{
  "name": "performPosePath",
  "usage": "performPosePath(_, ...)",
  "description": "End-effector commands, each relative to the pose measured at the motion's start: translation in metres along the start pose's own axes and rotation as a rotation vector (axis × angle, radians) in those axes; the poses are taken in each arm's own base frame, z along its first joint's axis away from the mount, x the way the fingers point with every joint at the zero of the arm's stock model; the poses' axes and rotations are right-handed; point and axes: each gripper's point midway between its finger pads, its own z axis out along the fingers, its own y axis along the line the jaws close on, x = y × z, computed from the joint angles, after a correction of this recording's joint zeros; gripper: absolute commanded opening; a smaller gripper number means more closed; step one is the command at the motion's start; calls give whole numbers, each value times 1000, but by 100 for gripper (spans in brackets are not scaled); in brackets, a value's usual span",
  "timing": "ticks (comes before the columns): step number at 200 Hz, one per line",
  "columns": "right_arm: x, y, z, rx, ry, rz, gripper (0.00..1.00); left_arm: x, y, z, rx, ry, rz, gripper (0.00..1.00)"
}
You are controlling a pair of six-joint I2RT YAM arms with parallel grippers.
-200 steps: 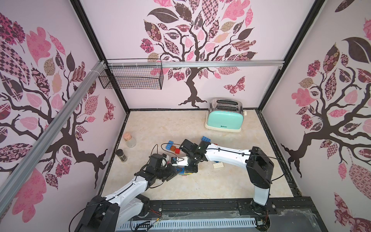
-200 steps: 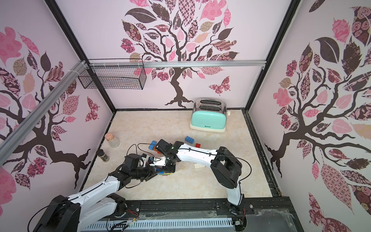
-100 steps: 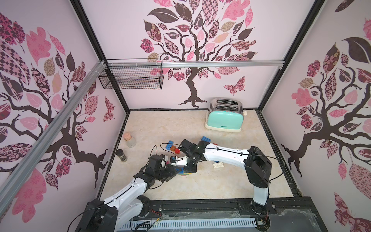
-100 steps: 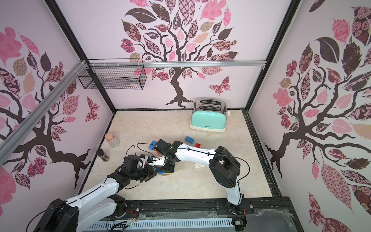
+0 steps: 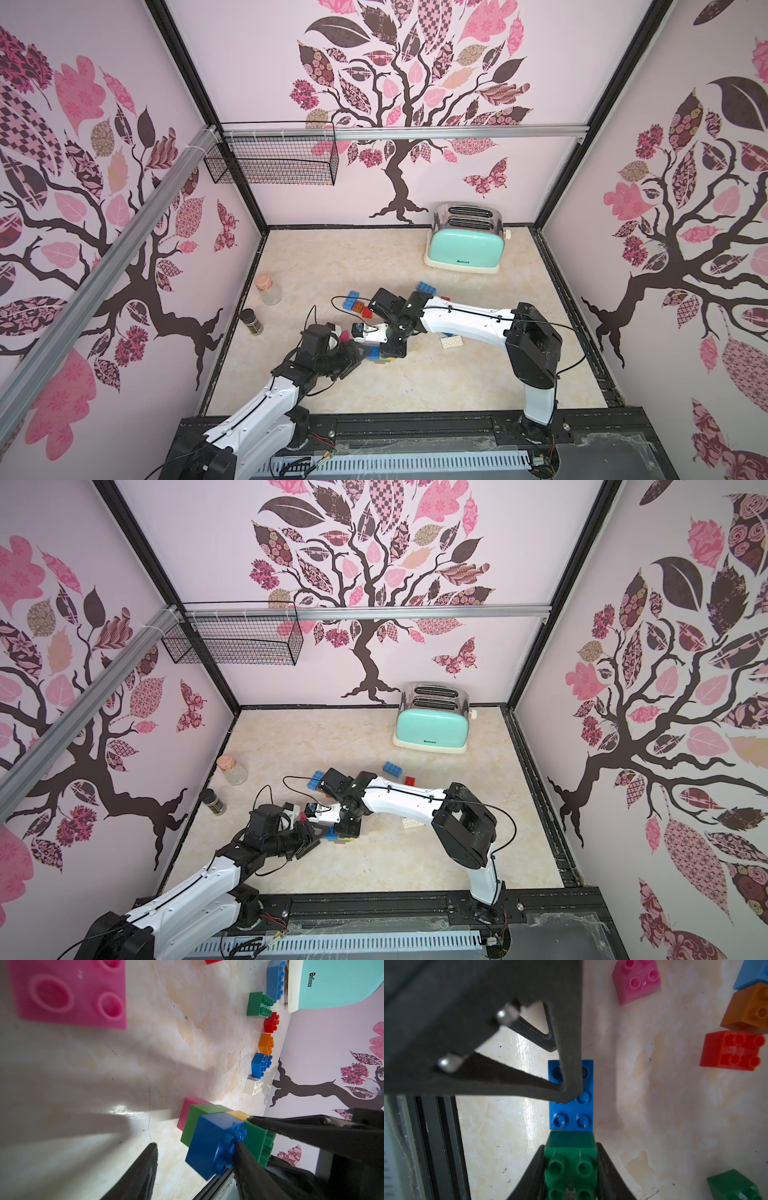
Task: Assemble a heart with lego
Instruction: Assemble the lego brick with the lego brick.
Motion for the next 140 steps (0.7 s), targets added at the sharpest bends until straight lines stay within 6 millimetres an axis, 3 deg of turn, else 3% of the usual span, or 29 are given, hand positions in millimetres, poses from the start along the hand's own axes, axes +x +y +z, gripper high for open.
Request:
performPosePath(1, 53, 9, 39, -42, 211, 43, 34, 8, 18, 3, -57, 29, -20, 59)
performPosePath(42, 46, 8, 34, -40, 192, 45, 38, 7, 16, 2, -58, 24, -18, 57)
performPosePath(140, 4, 6, 0, -27, 56, 15, 52, 1, -5, -4, -13, 15, 17, 60)
